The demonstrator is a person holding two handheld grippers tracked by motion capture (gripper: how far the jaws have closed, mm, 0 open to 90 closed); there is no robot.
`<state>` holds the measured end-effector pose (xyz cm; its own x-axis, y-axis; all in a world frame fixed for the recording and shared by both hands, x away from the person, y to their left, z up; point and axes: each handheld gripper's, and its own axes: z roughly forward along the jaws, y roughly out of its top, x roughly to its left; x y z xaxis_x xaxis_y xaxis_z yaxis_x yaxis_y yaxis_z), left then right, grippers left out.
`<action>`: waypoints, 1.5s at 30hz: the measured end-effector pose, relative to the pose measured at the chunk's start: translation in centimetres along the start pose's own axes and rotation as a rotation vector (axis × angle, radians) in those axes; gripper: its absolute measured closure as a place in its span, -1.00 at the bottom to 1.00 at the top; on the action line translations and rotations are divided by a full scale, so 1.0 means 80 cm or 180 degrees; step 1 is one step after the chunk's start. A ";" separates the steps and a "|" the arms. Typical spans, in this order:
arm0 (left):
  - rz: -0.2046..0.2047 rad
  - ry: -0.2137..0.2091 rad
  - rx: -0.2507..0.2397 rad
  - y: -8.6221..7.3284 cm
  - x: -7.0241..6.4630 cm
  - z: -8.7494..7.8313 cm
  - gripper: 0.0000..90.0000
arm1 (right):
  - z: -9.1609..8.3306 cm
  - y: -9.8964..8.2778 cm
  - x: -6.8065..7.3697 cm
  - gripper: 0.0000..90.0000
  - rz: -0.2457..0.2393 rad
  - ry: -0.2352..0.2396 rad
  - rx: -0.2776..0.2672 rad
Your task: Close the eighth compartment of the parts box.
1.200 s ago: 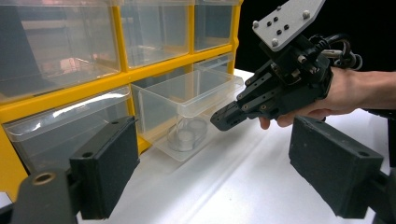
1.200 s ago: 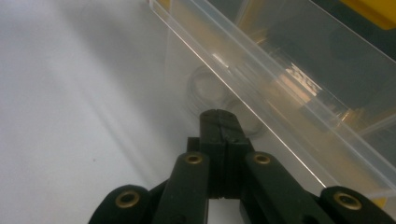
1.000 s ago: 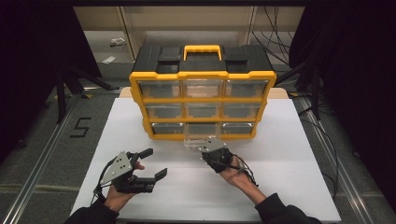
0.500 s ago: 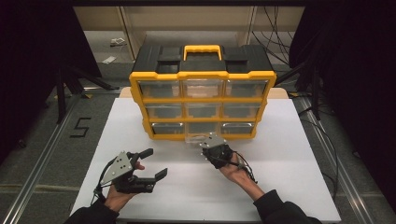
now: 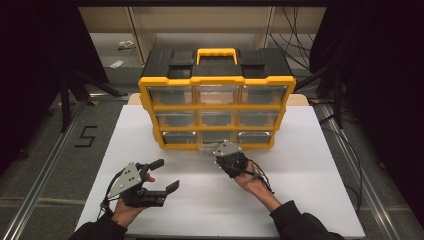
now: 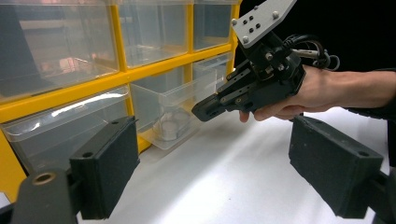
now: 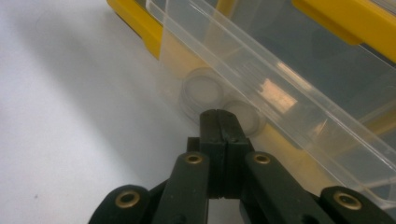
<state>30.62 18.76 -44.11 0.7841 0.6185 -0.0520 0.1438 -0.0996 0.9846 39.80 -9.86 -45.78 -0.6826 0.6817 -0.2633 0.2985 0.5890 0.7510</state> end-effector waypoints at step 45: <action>-0.0005 -0.0002 -0.0012 0.000 0.000 0.000 -0.65 | 0.029 0.009 -0.019 1.00 0.0077 -0.0160 -0.0049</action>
<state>30.60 18.73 -44.13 0.7842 0.6182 -0.0537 0.1428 -0.0955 0.9851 42.58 -9.48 -46.25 -0.6409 0.7168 -0.2746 0.3040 0.5655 0.7667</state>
